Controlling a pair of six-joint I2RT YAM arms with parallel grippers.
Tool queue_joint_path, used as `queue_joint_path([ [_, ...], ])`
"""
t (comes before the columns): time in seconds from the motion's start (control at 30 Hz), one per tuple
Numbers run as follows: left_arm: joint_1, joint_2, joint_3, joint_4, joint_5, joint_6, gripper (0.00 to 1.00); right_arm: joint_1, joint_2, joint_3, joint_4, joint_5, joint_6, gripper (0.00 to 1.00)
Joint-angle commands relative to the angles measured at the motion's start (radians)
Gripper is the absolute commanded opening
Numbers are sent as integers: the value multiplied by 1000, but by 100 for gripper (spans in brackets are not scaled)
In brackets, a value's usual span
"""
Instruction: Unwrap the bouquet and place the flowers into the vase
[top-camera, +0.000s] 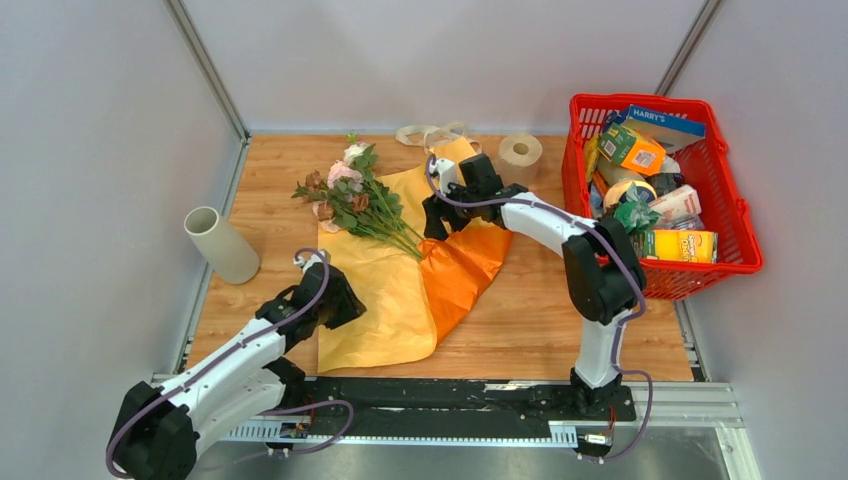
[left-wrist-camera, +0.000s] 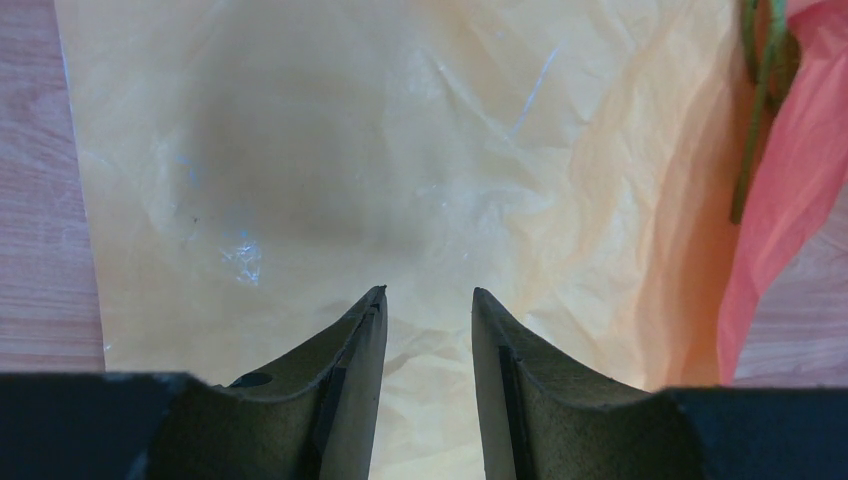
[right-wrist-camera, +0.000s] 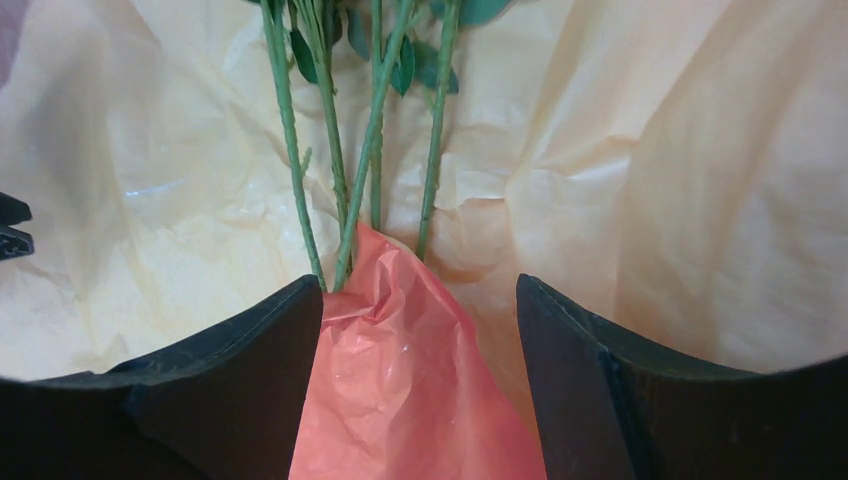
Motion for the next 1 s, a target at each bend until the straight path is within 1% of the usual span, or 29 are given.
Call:
queue_joint_path([
  [0.0, 0, 34, -19, 50, 10, -24, 45, 6, 85, 89, -77, -83, -95, 74],
  [0.17, 0, 82, -19, 30, -39, -50, 45, 1, 142, 100, -115, -70, -143, 71],
  [0.3, 0, 106, -10, -2, -77, -62, 46, -19, 161, 89, -118, -122, -162, 63],
  [0.37, 0, 115, 1, -16, -96, -56, 45, -31, 155, 89, -120, -137, -163, 54],
  [0.47, 0, 138, 10, -19, -111, -57, 46, -43, 135, 89, -123, -140, -166, 35],
  [0.5, 0, 145, 14, -16, -114, -56, 46, -45, 126, 89, -126, -146, -166, 31],
  [0.53, 0, 158, 14, -16, -114, -56, 46, -45, 116, 89, -129, -154, -166, 24],
  [0.57, 0, 166, 16, -8, -114, -56, 46, -48, 107, 89, -130, -159, -163, 15],
  [0.6, 2, 181, 18, -4, -113, -56, 46, -48, 98, 84, -132, -159, -160, 9],
  [0.63, -1, 189, 16, 2, -113, -56, 46, -48, 87, 80, -132, -156, -155, 3],
  [0.67, 0, 206, 16, 3, -113, -54, 46, -48, 78, 77, -137, -156, -155, 0],
  [0.77, 0, 237, 19, 7, -114, -56, 46, -48, 52, 66, -141, -130, -148, 0],
  [0.8, 0, 244, 21, 10, -111, -56, 46, -48, 47, 69, -140, -119, -143, 7],
  [0.87, 0, 246, 19, 16, -99, -56, 46, -48, 46, 76, -138, -94, -140, 40],
  [0.9, -1, 246, 19, 21, -96, -54, 46, -48, 50, 81, -141, -88, -143, 50],
  [0.97, 0, 237, 24, 15, -96, -57, 46, -47, 66, 102, -156, -85, -154, 59],
])
